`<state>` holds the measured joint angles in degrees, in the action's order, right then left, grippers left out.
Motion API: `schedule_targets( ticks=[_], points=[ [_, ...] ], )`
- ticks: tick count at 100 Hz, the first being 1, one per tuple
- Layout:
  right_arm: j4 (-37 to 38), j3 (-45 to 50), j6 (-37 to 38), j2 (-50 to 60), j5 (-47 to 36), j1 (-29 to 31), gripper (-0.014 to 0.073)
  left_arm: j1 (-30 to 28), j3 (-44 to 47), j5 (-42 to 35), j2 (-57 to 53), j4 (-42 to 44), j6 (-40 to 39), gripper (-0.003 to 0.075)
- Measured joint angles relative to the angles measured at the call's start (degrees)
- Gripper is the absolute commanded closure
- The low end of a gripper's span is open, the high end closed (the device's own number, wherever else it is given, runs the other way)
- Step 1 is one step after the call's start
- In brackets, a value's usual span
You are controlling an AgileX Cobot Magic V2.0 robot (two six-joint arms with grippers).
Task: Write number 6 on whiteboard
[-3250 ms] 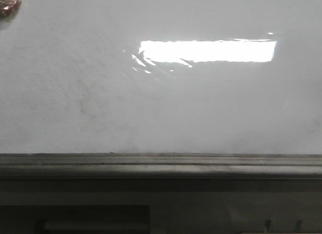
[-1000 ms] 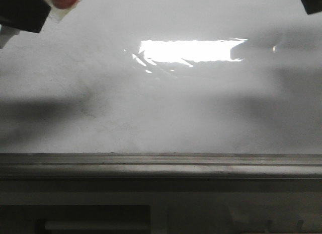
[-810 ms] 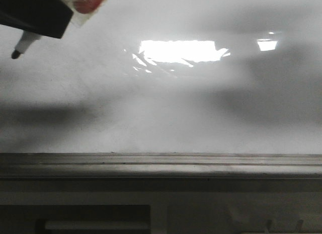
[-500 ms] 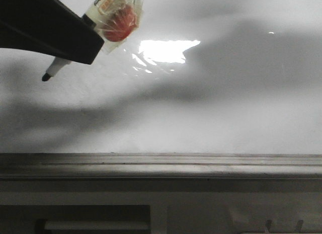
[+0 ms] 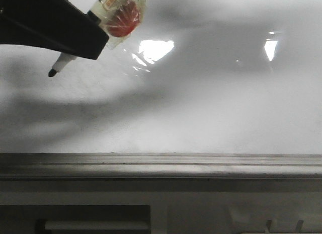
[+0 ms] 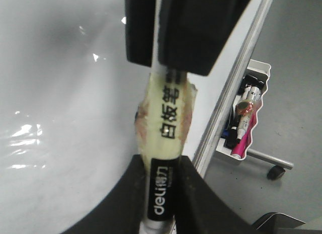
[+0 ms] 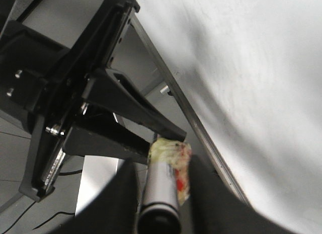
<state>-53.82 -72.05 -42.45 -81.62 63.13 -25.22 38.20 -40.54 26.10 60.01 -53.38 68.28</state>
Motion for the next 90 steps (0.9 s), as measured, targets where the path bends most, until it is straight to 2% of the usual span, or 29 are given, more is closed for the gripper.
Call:
schedule_targets(
  ticks=[10,15,22,35,42,61,90],
  points=[
    [0.0,0.0,-0.5,-0.1,0.2,0.0,0.0657,0.0,0.0,-0.1,0.0,0.0,0.0,0.0730],
    [0.1,0.0,-0.8,-0.1,0.2,0.0,0.0657,0.0,0.0,-0.1,0.0,0.0,0.0,0.0692],
    [0.3,0.0,-0.9,-0.1,0.3,0.0,0.0654,0.0,-0.1,-0.1,0.1,0.0,0.0,0.0580],
    [2.6,-0.1,-1.0,-0.1,0.4,0.0,0.0638,0.0,-0.8,-0.1,0.1,-0.2,0.0,0.0267],
    [4.0,-0.1,-1.0,0.4,-0.1,0.0,0.0638,-0.9,-1.0,-0.1,0.1,-1.5,0.0,0.0185],
    [7.3,5.7,-1.1,8.8,-9.8,0.0,0.0638,-7.8,-1.1,-0.1,-3.8,-3.2,-1.3,0.0232],
    [8.6,24.6,-1.1,31.1,-28.5,0.0,0.0638,-23.9,2.8,-0.1,-15.2,-7.1,-5.0,0.0248]
  ],
)
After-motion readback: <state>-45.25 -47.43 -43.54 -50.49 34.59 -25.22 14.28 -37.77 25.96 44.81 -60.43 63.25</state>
